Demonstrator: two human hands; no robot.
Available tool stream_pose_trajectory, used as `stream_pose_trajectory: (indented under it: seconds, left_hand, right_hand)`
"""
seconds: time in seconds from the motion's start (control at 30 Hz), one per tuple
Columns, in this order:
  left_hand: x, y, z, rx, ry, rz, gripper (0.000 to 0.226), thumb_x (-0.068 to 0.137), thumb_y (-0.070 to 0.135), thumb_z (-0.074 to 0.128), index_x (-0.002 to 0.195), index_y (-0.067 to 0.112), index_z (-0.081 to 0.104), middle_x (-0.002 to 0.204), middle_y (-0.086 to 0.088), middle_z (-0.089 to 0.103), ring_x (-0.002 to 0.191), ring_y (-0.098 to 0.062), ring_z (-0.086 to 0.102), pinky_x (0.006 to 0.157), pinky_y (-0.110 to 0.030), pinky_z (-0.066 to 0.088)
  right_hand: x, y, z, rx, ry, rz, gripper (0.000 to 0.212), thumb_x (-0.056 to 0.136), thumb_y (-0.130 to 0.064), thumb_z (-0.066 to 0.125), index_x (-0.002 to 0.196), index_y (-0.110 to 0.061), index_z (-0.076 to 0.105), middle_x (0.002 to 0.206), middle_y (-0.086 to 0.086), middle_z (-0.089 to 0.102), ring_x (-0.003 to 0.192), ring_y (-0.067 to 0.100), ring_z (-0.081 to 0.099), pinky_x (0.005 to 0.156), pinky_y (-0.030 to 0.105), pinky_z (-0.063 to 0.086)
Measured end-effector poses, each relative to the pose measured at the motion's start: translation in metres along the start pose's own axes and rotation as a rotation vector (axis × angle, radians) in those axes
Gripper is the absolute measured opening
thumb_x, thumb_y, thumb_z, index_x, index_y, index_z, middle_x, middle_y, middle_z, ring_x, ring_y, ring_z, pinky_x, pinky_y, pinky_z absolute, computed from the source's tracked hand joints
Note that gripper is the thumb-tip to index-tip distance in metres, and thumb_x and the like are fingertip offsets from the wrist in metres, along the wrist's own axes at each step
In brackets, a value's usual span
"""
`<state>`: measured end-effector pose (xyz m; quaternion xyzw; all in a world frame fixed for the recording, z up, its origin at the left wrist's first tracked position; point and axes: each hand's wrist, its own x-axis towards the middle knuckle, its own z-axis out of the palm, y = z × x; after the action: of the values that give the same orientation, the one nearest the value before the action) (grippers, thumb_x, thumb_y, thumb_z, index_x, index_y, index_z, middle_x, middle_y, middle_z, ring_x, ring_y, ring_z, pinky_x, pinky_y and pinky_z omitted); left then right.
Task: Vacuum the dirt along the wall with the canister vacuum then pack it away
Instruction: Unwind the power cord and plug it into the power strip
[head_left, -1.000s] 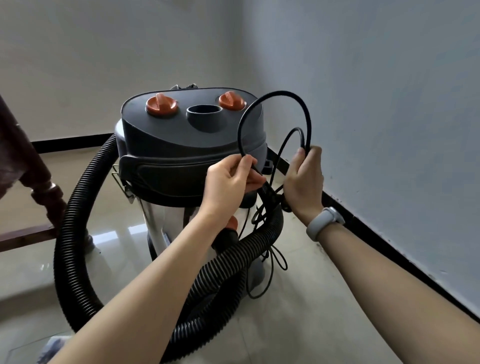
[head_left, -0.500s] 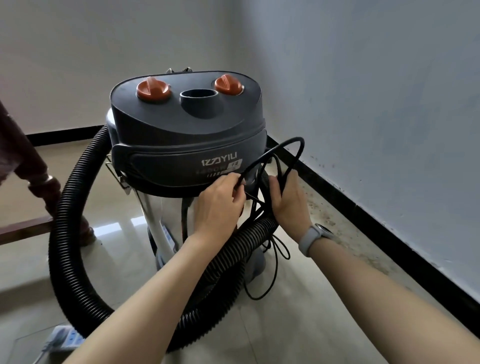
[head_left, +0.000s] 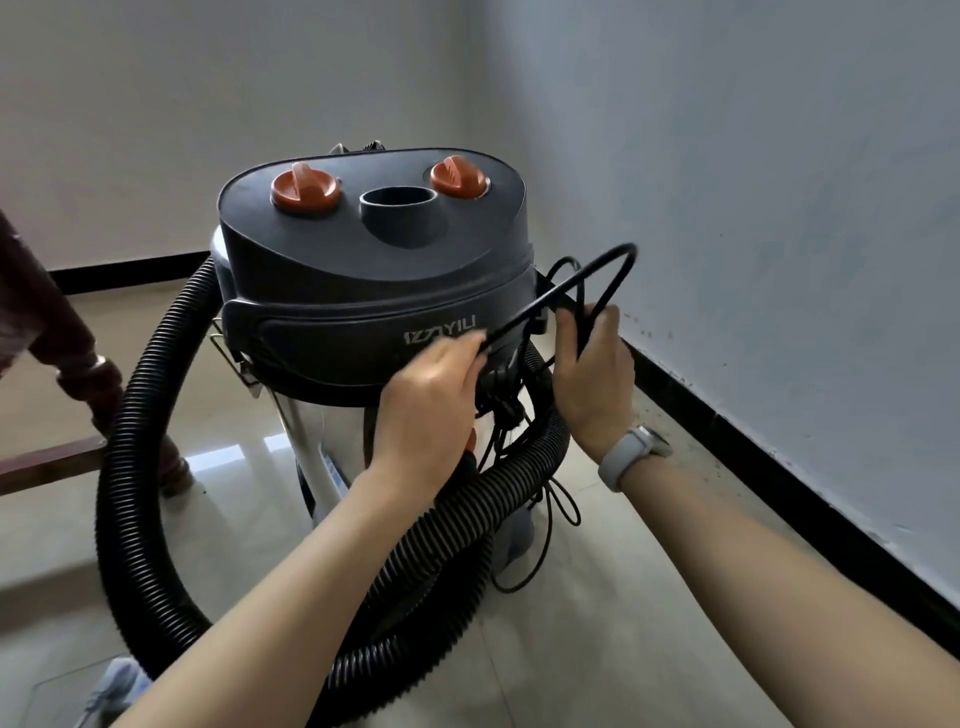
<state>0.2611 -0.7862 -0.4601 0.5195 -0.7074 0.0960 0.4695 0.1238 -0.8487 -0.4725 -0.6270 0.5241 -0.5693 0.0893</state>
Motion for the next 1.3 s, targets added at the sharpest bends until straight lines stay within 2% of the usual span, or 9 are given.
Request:
stream_pose_trajectory:
  seconds: [0.17, 0.27, 0.4, 0.53, 0.7, 0.83, 1.0, 1.13, 1.3]
  left_hand:
    - [-0.029, -0.016, 0.020, 0.055, -0.490, -0.400, 0.016, 0.097, 0.018, 0.045, 0.101, 0.013, 0.060, 0.090, -0.001, 0.063, 0.096, -0.023, 0.059, 0.077, -0.031, 0.044]
    - [-0.030, -0.015, 0.026, -0.098, -0.521, -0.494, 0.023, 0.099, 0.024, 0.040, 0.116, 0.016, 0.054, 0.108, -0.004, 0.064, 0.105, -0.022, 0.056, 0.093, -0.038, 0.043]
    - [-0.031, -0.012, 0.033, -0.235, -0.444, -0.543, 0.015, 0.097, 0.026, 0.044, 0.109, 0.021, 0.050, 0.100, 0.005, 0.060, 0.102, -0.017, 0.058, 0.091, -0.037, 0.045]
    - [-0.029, -0.012, 0.032, -0.228, -0.361, -0.542, 0.022, 0.095, 0.023, 0.049, 0.117, 0.024, 0.049, 0.083, 0.015, 0.058, 0.091, -0.011, 0.057, 0.080, -0.028, 0.041]
    - [-0.031, -0.013, 0.031, -0.152, -0.505, -0.518, 0.028, 0.096, 0.020, 0.046, 0.123, 0.021, 0.054, 0.099, 0.009, 0.060, 0.105, -0.015, 0.056, 0.092, -0.031, 0.042]
    - [-0.028, -0.013, 0.034, -0.147, -0.626, -0.581, 0.030, 0.098, 0.028, 0.043, 0.124, 0.019, 0.057, 0.104, 0.004, 0.060, 0.104, -0.013, 0.055, 0.088, -0.027, 0.040]
    - [-0.028, -0.010, 0.039, -0.032, -0.731, -0.582, 0.040, 0.100, 0.041, 0.029, 0.112, 0.023, 0.063, 0.098, 0.006, 0.060, 0.101, -0.013, 0.052, 0.084, -0.026, 0.033]
    - [-0.025, -0.010, 0.036, -0.090, -0.731, -0.662, 0.044, 0.100, 0.042, 0.026, 0.115, 0.021, 0.062, 0.089, 0.008, 0.058, 0.099, -0.014, 0.052, 0.084, -0.026, 0.033]
    - [-0.029, 0.000, 0.029, -0.023, -0.780, -0.566, 0.032, 0.099, 0.040, 0.035, 0.093, 0.024, 0.062, 0.088, 0.008, 0.059, 0.103, -0.019, 0.056, 0.080, -0.028, 0.036]
  right_hand:
    - [-0.031, 0.028, 0.003, -0.356, -0.382, 0.099, 0.036, 0.096, -0.041, 0.047, 0.101, -0.006, 0.054, 0.085, 0.005, 0.063, 0.076, 0.024, 0.060, 0.067, 0.037, 0.049]
    - [-0.034, 0.036, -0.001, -0.237, -0.547, 0.195, 0.035, 0.094, -0.038, 0.051, 0.095, -0.005, 0.061, 0.089, 0.009, 0.066, 0.084, 0.025, 0.060, 0.075, 0.039, 0.050]
    - [-0.036, 0.040, -0.005, -0.088, -0.550, 0.148, 0.027, 0.095, -0.021, 0.052, 0.091, 0.004, 0.063, 0.091, 0.015, 0.057, 0.091, 0.031, 0.053, 0.078, 0.035, 0.040]
    - [-0.044, 0.048, -0.009, -0.019, -0.465, 0.099, 0.025, 0.094, -0.007, 0.047, 0.114, -0.003, 0.062, 0.102, 0.009, 0.053, 0.097, 0.018, 0.048, 0.084, 0.018, 0.033]
    - [-0.081, 0.071, -0.014, 0.183, -0.180, 0.403, 0.013, 0.091, 0.000, 0.047, 0.095, -0.010, 0.054, 0.078, -0.005, 0.056, 0.064, 0.001, 0.052, 0.057, 0.008, 0.039]
    - [-0.109, 0.098, -0.012, 0.170, -0.375, 0.544, 0.020, 0.091, -0.002, 0.045, 0.092, -0.016, 0.059, 0.094, 0.005, 0.066, 0.076, 0.019, 0.058, 0.067, 0.025, 0.045]
    - [-0.132, 0.095, -0.006, 0.250, -0.838, 0.495, 0.046, 0.092, 0.004, 0.045, 0.137, -0.007, 0.042, 0.134, 0.004, 0.050, 0.126, 0.012, 0.043, 0.101, 0.020, 0.035]
    - [-0.157, 0.075, -0.002, 0.526, -1.024, 0.574, 0.032, 0.093, 0.005, 0.047, 0.118, -0.014, 0.056, 0.109, -0.004, 0.062, 0.096, -0.009, 0.059, 0.080, 0.007, 0.045]
    - [-0.165, 0.066, -0.009, 0.468, -1.013, 0.516, 0.027, 0.093, 0.006, 0.043, 0.083, -0.013, 0.059, 0.082, 0.001, 0.063, 0.071, -0.001, 0.060, 0.072, 0.014, 0.048]
